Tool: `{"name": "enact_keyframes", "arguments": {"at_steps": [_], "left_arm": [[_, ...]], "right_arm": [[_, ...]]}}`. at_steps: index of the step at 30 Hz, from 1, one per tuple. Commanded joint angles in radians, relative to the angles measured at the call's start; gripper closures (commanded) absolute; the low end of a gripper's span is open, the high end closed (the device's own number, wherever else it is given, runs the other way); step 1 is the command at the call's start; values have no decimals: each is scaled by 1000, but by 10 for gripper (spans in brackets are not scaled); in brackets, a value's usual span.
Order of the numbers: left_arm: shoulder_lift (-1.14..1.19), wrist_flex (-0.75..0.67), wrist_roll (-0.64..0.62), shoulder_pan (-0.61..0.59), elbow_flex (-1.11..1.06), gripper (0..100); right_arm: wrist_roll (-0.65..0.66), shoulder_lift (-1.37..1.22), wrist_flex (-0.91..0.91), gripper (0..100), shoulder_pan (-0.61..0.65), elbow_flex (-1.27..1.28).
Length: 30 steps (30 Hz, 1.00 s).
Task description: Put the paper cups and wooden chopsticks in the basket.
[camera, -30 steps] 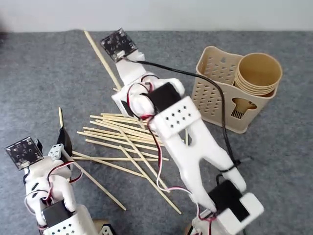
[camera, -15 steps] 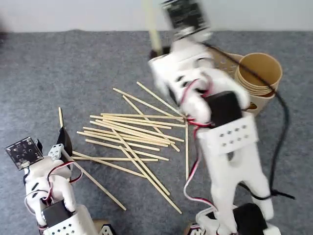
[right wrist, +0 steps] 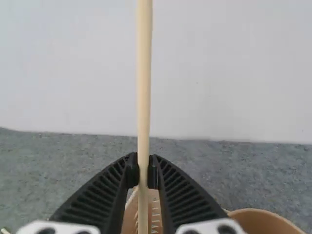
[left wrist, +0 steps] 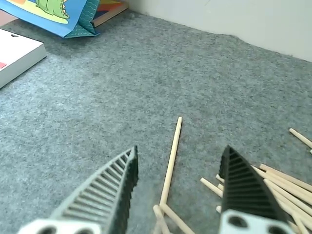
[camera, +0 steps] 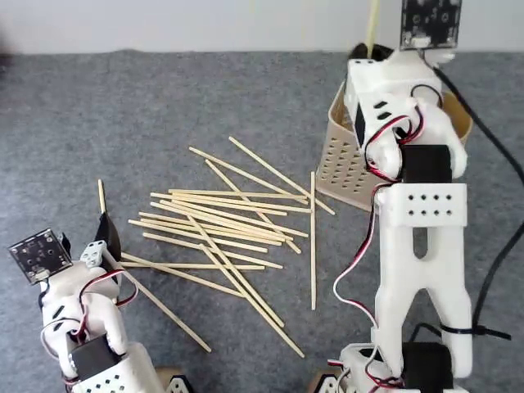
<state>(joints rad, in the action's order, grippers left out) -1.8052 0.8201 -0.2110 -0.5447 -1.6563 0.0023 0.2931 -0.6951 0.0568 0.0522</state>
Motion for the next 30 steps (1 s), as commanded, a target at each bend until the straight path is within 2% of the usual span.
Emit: {"name": "enact_keyframes", "arguments": {"at_steps": [1,9,13,15,20,22,26,30], "left_arm": [[-15,-20,11,3,7,738],[-15,-20,11,3,7,738],[-15,-20,11,3,7,738],[-15,-20,11,3,7,738],[-15,-20,11,3,7,738],[-15,-20,11,3,7,738],[-15,-20,11,3,7,738],[-15,-20,11,3,7,738]], "right_arm": [[-8,53,170,991,-21,152],[-2,101,529,991,-24,491],[-2,110,562,987,-24,560],[0,111,521,941,-24,554],[-6,111,355,729,-24,457],[-6,111,257,727,-19,387],[-11,111,47,788,-10,218],[-11,107,-177,819,56,64]]}}
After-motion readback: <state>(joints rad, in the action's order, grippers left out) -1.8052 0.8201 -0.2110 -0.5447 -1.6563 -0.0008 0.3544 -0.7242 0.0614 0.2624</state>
